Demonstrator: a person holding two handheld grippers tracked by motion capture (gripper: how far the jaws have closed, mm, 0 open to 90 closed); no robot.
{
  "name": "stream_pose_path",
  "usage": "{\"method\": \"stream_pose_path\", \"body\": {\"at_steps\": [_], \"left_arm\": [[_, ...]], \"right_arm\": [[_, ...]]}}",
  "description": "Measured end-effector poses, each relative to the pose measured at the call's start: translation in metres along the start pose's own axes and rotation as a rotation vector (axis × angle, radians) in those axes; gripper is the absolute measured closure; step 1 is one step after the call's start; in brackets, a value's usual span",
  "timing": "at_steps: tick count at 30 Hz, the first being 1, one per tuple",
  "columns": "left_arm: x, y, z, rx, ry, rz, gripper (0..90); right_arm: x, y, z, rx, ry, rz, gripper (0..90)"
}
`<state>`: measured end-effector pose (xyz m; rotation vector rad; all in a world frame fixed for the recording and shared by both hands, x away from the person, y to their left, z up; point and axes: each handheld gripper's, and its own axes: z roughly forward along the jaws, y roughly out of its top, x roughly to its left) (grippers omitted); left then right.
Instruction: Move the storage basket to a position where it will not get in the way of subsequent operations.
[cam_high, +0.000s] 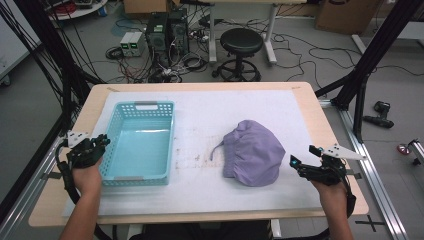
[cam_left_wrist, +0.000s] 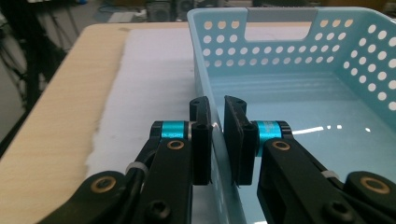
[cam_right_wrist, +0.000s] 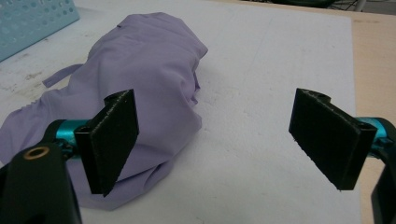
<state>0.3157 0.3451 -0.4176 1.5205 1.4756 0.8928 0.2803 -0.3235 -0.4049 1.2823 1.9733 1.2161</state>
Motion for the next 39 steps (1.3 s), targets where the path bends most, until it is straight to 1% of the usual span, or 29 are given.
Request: {"method": "stream_pose_path", "body": {"at_steps": [2,4,5,6,8,9,10,12,13,15,16,19,21,26,28,29,30,31,33,34,35,36,37,38,39], "left_arm": [[0.005,-0.001,-0.001,-0.001,0.007,-0.012,81.0],[0.009,-0.002,-0.002,-0.016,-0.019,-0.031,79.0],[0.012,-0.002,-0.003,-0.021,-0.03,-0.045,73.0],[0.014,-0.002,-0.004,-0.015,-0.045,-0.053,68.5],[0.017,-0.001,-0.005,0.031,-0.075,-0.046,68.9],[0.018,-0.002,-0.005,0.051,-0.097,-0.028,72.5],[0.018,-0.002,-0.006,0.063,-0.1,-0.01,75.4],[0.018,-0.002,-0.008,0.068,-0.092,0.005,76.1],[0.018,-0.001,-0.007,0.065,-0.083,0.0,76.7],[0.022,-0.001,-0.007,0.052,-0.052,-0.017,80.0],[0.025,-0.001,-0.006,0.047,-0.058,-0.03,80.7],[0.027,0.0,-0.005,0.038,-0.044,-0.008,80.8],[0.031,0.0,-0.004,0.025,-0.044,-0.011,81.1],[0.039,0.003,0.0,0.023,-0.03,-0.018,81.2],[0.041,0.003,0.001,0.02,-0.028,-0.021,81.2],[0.042,0.003,0.002,0.019,-0.024,-0.017,81.2],[0.043,0.004,0.003,0.016,-0.023,-0.024,81.3],[0.044,0.004,0.004,0.017,-0.023,-0.031,81.3],[0.045,0.005,0.005,0.02,-0.019,-0.023,81.2],[0.044,0.005,0.004,0.026,-0.009,-0.02,80.4],[0.043,0.005,0.002,0.034,0.007,-0.018,74.8],[0.043,0.005,0.001,0.046,-0.009,-0.03,69.6],[0.043,0.003,-0.002,0.056,-0.013,-0.028,68.6],[0.043,0.002,-0.005,0.065,-0.008,-0.012,69.0],[0.044,0.001,-0.009,0.062,-0.004,0.006,74.4]], "right_arm": [[0.0,0.0,0.0,0.0,0.0,-0.001,15.6],[0.0,0.0,0.0,0.0,0.001,-0.001,15.6],[0.0,0.0,0.0,0.001,0.001,-0.001,15.6],[0.0,0.0,0.001,0.001,0.003,-0.001,15.6],[0.0,0.001,0.001,0.002,0.004,-0.002,15.6],[0.001,0.001,0.001,0.003,0.004,-0.002,15.6],[0.001,0.001,0.001,0.003,0.003,-0.006,15.6],[0.001,0.001,0.002,0.005,0.004,-0.005,15.6],[0.001,0.001,0.002,0.004,0.004,-0.007,15.6],[0.002,0.001,0.003,0.007,0.005,-0.006,15.6],[0.002,0.001,0.003,0.006,0.007,-0.008,15.6],[0.002,0.001,0.003,0.007,0.006,-0.009,15.6],[0.001,0.001,0.003,0.007,0.006,-0.006,15.6],[0.001,0.001,0.004,0.009,0.006,-0.011,15.6],[0.002,0.001,0.004,0.009,0.006,-0.006,15.6],[0.002,0.001,0.003,0.008,0.006,-0.006,15.6],[0.001,0.001,0.003,0.009,0.005,-0.004,15.6],[0.001,0.001,0.004,0.009,0.005,-0.007,15.6],[0.001,0.0,0.004,0.012,0.005,-0.004,15.6],[0.001,0.0,0.004,0.011,0.005,-0.007,15.6],[0.001,0.0,0.004,0.012,0.005,-0.008,15.6],[0.001,0.001,0.004,0.011,0.004,-0.006,15.6],[0.001,0.001,0.003,0.01,0.004,-0.005,15.6],[0.001,0.001,0.003,0.007,0.001,-0.007,15.6],[0.0,0.001,0.003,0.007,-0.001,-0.002,15.6]]}}
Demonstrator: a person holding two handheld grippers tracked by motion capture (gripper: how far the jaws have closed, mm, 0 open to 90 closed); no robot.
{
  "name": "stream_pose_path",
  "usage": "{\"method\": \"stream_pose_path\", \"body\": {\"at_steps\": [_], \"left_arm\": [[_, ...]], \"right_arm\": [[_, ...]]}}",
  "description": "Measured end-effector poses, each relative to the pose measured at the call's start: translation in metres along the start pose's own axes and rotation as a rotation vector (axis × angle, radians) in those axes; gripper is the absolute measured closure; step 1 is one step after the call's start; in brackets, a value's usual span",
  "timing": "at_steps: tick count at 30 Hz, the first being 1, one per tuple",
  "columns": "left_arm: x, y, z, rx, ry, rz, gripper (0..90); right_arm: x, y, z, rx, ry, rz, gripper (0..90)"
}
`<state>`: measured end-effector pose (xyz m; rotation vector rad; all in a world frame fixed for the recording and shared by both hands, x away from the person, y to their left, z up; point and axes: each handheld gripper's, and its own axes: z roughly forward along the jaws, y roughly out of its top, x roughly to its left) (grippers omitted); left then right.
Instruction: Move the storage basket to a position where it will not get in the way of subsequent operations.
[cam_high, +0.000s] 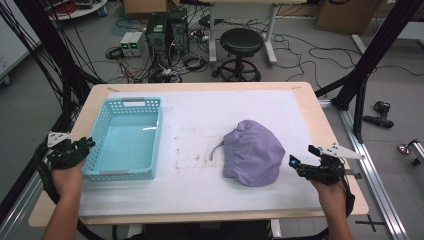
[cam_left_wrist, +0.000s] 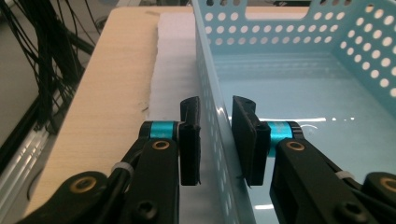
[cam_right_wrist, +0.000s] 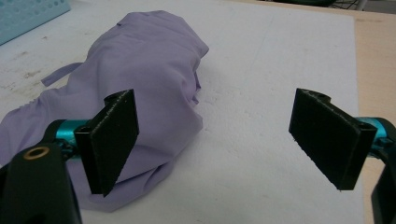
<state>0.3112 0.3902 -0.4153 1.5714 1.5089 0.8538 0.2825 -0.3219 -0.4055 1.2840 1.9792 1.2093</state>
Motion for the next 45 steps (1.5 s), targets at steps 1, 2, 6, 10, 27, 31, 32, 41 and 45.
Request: {"method": "stream_pose_path", "body": {"at_steps": [1,2,6,10,27,31,32,41,45], "left_arm": [[0.001,-0.001,-0.002,0.003,-0.019,0.007,74.4],[0.001,-0.001,-0.003,0.003,-0.021,0.021,79.1],[0.007,-0.004,-0.006,-0.024,0.013,-0.028,82.7],[0.011,-0.004,-0.005,-0.023,0.009,-0.037,83.4],[0.024,0.004,0.008,-0.028,0.058,-0.081,83.6],[0.025,0.008,0.012,-0.022,0.055,-0.071,83.6],[0.026,0.008,0.014,-0.021,0.053,-0.07,83.6],[0.028,0.009,0.015,-0.02,0.055,-0.067,83.2],[0.028,0.009,0.01,-0.011,0.079,-0.094,57.1]], "right_arm": [[0.0,0.0,0.0,0.0,0.0,0.0,15.6],[0.0,0.0,0.0,0.001,0.0,-0.002,15.6],[0.002,0.001,0.001,0.004,0.005,-0.009,15.6],[0.002,0.001,0.0,0.0,0.006,-0.007,15.6],[0.002,0.001,0.002,0.007,0.005,-0.01,15.6],[0.002,0.0,0.004,0.01,0.008,-0.01,15.6],[0.002,0.001,0.004,0.01,0.008,-0.011,15.6],[0.002,0.001,0.004,0.009,0.009,-0.01,15.6],[0.002,0.001,0.005,0.01,0.01,-0.012,15.6]]}}
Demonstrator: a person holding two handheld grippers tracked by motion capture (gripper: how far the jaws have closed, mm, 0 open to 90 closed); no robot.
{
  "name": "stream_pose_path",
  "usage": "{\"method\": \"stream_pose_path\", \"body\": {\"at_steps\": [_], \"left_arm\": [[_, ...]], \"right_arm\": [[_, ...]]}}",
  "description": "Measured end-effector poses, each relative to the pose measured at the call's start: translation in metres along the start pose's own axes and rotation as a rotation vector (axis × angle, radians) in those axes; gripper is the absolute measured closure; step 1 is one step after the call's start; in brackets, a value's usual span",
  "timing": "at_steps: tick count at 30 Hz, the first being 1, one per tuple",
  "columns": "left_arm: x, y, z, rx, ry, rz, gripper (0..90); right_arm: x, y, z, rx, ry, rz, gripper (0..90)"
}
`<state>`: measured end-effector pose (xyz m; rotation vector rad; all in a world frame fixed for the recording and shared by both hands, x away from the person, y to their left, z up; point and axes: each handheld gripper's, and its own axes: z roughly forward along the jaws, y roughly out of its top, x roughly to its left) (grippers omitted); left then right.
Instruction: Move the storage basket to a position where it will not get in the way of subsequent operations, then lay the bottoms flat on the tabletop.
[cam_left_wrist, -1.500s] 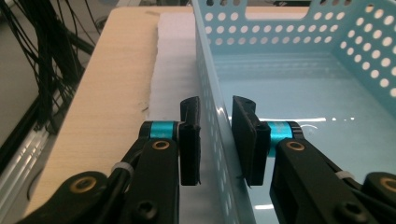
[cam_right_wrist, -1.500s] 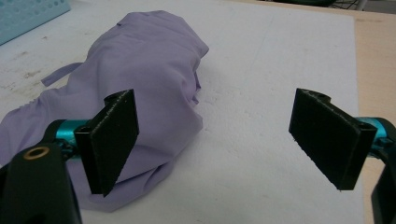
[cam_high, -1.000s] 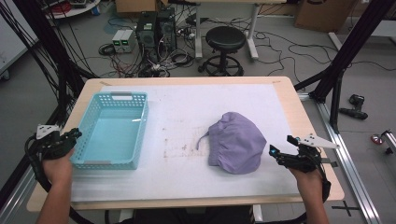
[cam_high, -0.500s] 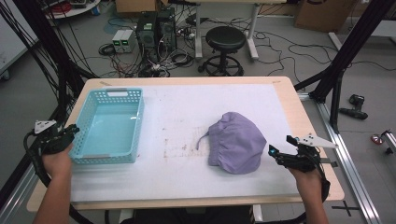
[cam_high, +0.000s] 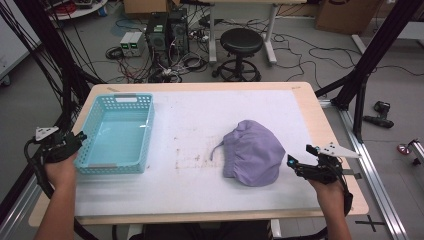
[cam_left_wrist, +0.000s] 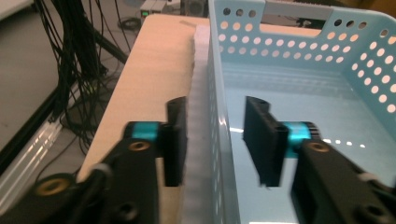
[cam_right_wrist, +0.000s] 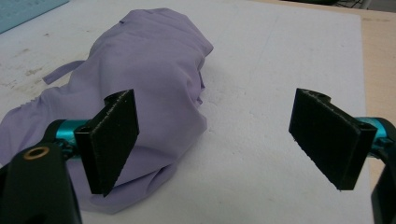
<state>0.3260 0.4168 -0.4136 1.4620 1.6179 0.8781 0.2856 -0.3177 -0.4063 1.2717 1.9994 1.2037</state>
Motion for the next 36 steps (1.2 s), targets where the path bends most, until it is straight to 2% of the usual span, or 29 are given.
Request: {"method": "stream_pose_path", "body": {"at_steps": [2,3,6,9,10,14,16,21,23,25,27,30,33,36], "left_arm": [[0.0,-0.003,-0.005,-0.003,0.007,-0.006,50.8],[0.0,-0.004,-0.008,-0.019,0.009,-0.021,48.5],[-0.002,-0.007,-0.019,-0.091,-0.026,-0.055,44.4],[-0.008,-0.006,-0.028,-0.172,-0.099,-0.074,38.3],[-0.009,-0.005,-0.03,-0.193,-0.141,-0.094,35.8],[-0.022,0.0,-0.033,-0.242,-0.248,-0.113,21.9],[-0.031,0.004,-0.034,-0.261,-0.309,-0.087,20.7],[-0.053,0.007,-0.035,-0.29,-0.346,-0.008,19.6],[-0.064,0.007,-0.035,-0.281,-0.376,0.002,19.6],[-0.073,0.007,-0.035,-0.284,-0.399,-0.004,19.6],[-0.084,0.007,-0.035,-0.276,-0.399,0.026,19.6],[-0.097,0.009,-0.036,-0.275,-0.414,0.031,19.6],[-0.109,0.01,-0.037,-0.284,-0.421,0.049,19.6],[-0.12,0.009,-0.036,-0.283,-0.431,0.066,19.6]], "right_arm": [[0.0,0.001,0.001,-0.002,0.002,0.001,15.6],[0.0,0.001,0.001,-0.002,0.004,0.001,15.6],[0.001,0.003,0.002,-0.005,0.011,-0.002,15.6],[0.002,0.004,0.004,-0.004,0.022,-0.003,15.6],[0.003,0.004,0.005,-0.002,0.023,-0.001,15.6],[0.003,0.007,0.011,0.005,0.035,-0.003,15.6],[0.004,0.008,0.013,0.009,0.038,-0.001,15.6],[0.005,0.011,0.016,0.005,0.061,-0.009,15.6],[0.005,0.013,0.017,-0.003,0.074,-0.005,15.5],[0.004,0.017,0.019,-0.002,0.088,-0.013,15.5],[0.002,0.021,0.023,0.002,0.105,-0.035,15.5],[-0.001,0.024,0.029,-0.005,0.136,-0.049,15.6],[-0.002,0.024,0.033,-0.018,0.136,-0.063,15.9],[-0.003,0.025,0.035,-0.016,0.159,-0.075,23.6]]}}
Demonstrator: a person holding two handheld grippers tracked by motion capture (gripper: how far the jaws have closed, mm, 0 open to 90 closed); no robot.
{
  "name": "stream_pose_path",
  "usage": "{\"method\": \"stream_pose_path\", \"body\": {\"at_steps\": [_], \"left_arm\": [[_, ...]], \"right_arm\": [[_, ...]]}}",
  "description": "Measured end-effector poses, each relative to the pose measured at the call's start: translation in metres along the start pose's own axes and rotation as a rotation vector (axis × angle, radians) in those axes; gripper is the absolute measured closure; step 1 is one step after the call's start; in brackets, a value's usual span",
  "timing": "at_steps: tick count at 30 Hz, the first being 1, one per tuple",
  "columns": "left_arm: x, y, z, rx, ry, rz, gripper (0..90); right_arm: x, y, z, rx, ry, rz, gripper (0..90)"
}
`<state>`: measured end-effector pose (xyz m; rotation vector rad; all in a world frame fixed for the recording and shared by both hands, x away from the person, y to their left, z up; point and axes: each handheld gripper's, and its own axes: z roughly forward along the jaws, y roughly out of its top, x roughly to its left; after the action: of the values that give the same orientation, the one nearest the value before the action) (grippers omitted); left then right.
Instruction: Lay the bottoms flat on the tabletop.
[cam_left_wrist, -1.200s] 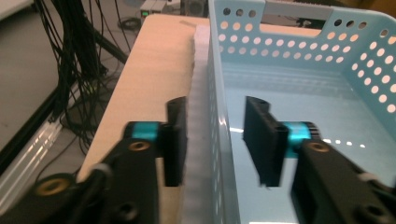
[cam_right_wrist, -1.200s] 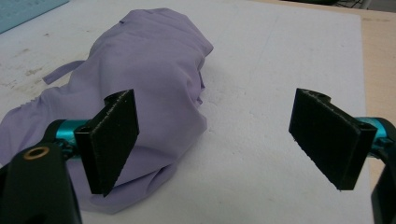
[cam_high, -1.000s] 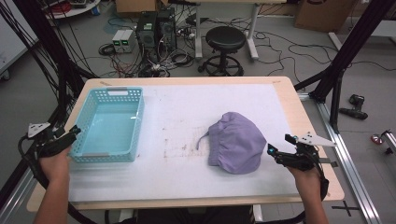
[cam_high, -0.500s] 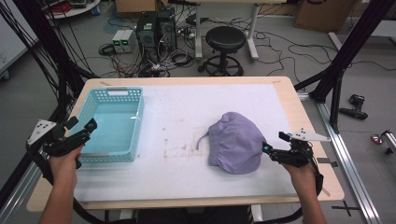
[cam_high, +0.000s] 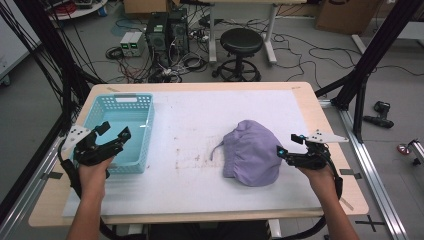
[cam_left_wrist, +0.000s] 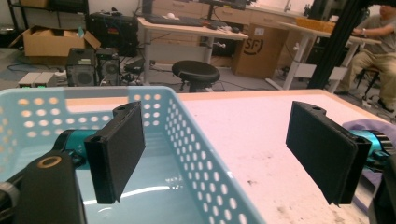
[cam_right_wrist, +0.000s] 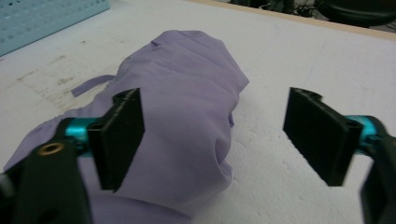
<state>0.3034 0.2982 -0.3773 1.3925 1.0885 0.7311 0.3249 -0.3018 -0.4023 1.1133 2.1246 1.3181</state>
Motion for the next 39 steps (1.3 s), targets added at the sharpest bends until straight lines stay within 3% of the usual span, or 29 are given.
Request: {"method": "stream_pose_path", "body": {"at_steps": [4,7,10,15,17,21,25,29,30,32,35,36,39], "left_arm": [[-0.013,-0.002,0.006,0.0,-0.026,0.006,19.6],[-0.022,-0.004,0.011,0.003,-0.055,0.013,19.6],[-0.031,-0.005,0.018,0.019,-0.085,0.033,19.7],[-0.046,-0.007,0.028,0.026,-0.139,0.055,19.7],[-0.051,-0.009,0.031,0.032,-0.158,0.067,19.9],[-0.061,-0.01,0.036,0.033,-0.183,0.078,21.2],[-0.068,-0.013,0.042,0.045,-0.193,0.092,23.7],[-0.072,-0.015,0.046,0.052,-0.195,0.086,24.8],[-0.073,-0.016,0.047,0.054,-0.198,0.085,25.3],[-0.075,-0.018,0.049,0.063,-0.202,0.084,25.8],[-0.078,-0.02,0.051,0.078,-0.216,0.096,26.6],[-0.079,-0.021,0.052,0.082,-0.219,0.1,27.2],[-0.08,-0.025,0.054,0.095,-0.224,0.102,28.0]], "right_arm": [[0.0,0.0,0.0,-0.004,0.013,0.002,24.3],[0.004,-0.001,-0.002,-0.013,0.029,-0.032,40.0],[0.012,-0.001,-0.005,-0.022,0.053,-0.049,44.1],[0.031,-0.003,-0.002,-0.018,0.107,-0.066,28.8],[0.041,-0.003,0.004,-0.015,0.132,-0.097,23.8],[0.061,0.001,0.022,0.032,0.199,-0.151,22.6],[0.082,-0.002,0.047,0.126,0.271,-0.234,28.1],[0.091,-0.008,0.073,0.199,0.226,-0.288,28.7],[0.092,-0.009,0.079,0.22,0.214,-0.29,31.9],[0.092,-0.009,0.086,0.261,0.199,-0.297,47.6],[0.09,-0.01,0.088,0.319,0.165,-0.31,79.0],[0.089,-0.009,0.087,0.315,0.171,-0.299,85.1],[0.082,-0.003,0.077,0.236,0.219,-0.215,87.4]]}}
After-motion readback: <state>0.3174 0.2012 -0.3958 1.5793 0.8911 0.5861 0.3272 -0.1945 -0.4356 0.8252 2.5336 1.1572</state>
